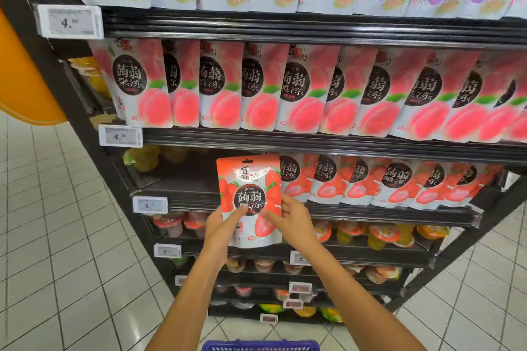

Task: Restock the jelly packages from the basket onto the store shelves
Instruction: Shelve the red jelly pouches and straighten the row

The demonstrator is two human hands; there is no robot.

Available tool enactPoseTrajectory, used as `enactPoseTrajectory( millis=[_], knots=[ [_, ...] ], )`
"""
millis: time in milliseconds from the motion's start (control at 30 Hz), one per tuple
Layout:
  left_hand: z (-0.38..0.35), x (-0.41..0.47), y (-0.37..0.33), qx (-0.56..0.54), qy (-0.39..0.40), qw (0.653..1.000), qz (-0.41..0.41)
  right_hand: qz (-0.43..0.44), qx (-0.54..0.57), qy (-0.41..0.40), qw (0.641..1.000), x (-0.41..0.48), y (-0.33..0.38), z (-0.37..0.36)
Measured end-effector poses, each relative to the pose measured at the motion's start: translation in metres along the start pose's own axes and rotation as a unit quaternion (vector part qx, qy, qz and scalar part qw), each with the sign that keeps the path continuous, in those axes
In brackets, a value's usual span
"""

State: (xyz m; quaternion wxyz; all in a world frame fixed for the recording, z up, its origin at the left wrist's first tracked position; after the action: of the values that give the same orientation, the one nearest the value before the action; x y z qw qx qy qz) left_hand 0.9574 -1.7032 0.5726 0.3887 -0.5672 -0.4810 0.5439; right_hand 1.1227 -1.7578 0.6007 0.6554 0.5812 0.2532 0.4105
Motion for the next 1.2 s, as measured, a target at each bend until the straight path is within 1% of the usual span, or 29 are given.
enactPoseTrajectory(
  millis=[67, 133, 200, 267, 300, 400, 500, 633, 767, 900, 1000, 1200],
  knots=[
    [0.000, 0.003, -0.009, 0.002, 0.009, 1.000, -0.025, -0.003, 0.035, -0.028, 0.999, 0.003, 0.004, 0.002],
    [0.001, 0.004, -0.021, 0.007, 0.000, 0.998, -0.066, -0.013, 0.063, -0.050, 0.997, 0.005, 0.008, 0.002],
    [0.007, 0.004, -0.031, -0.003, -0.045, 0.993, -0.111, -0.040, 0.082, -0.084, 0.992, 0.011, 0.011, 0.002],
    [0.012, 0.002, -0.036, 0.009, -0.083, 0.985, -0.151, -0.039, 0.063, -0.119, 0.990, 0.018, 0.016, 0.002],
    [0.008, 0.000, -0.038, 0.028, -0.080, 0.982, -0.168, -0.034, 0.055, -0.135, 0.989, 0.022, 0.019, 0.001],
    [-0.009, -0.002, -0.042, 0.106, -0.044, 0.970, -0.214, -0.007, 0.063, -0.142, 0.988, 0.034, 0.034, -0.003],
    [-0.024, 0.001, -0.043, 0.135, -0.021, 0.969, -0.204, -0.019, 0.036, -0.150, 0.988, 0.044, 0.028, -0.008],
    [-0.038, 0.001, -0.031, 0.104, 0.024, 0.983, -0.149, -0.044, -0.012, -0.164, 0.985, 0.047, 0.007, -0.009],
    [-0.036, 0.005, -0.026, 0.113, 0.020, 0.980, -0.161, 0.002, -0.051, -0.147, 0.988, 0.040, 0.003, -0.005],
    [-0.036, 0.008, -0.023, 0.100, 0.003, 0.982, -0.160, 0.037, -0.124, -0.177, 0.976, 0.028, -0.003, 0.001],
    [-0.037, 0.009, -0.021, 0.092, 0.001, 0.984, -0.153, 0.033, -0.188, -0.194, 0.962, 0.025, -0.013, 0.004],
    [-0.045, 0.016, -0.023, 0.110, 0.009, 0.981, -0.158, 0.001, -0.185, -0.224, 0.957, 0.031, -0.016, 0.007]
  ],
)
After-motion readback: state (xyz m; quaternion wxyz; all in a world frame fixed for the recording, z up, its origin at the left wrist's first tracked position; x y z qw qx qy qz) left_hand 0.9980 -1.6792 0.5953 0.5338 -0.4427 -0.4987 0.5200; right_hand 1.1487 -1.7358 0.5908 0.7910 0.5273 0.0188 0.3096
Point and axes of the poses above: each hand's wrist, its own x-axis towards the middle knuckle, its own z-axis out of the back of the hand, y = z × x, the point moved 7 cm from there along x, towards the middle knuckle, and after that the axes turned 15 degrees about -y, right-handed, at the moved point
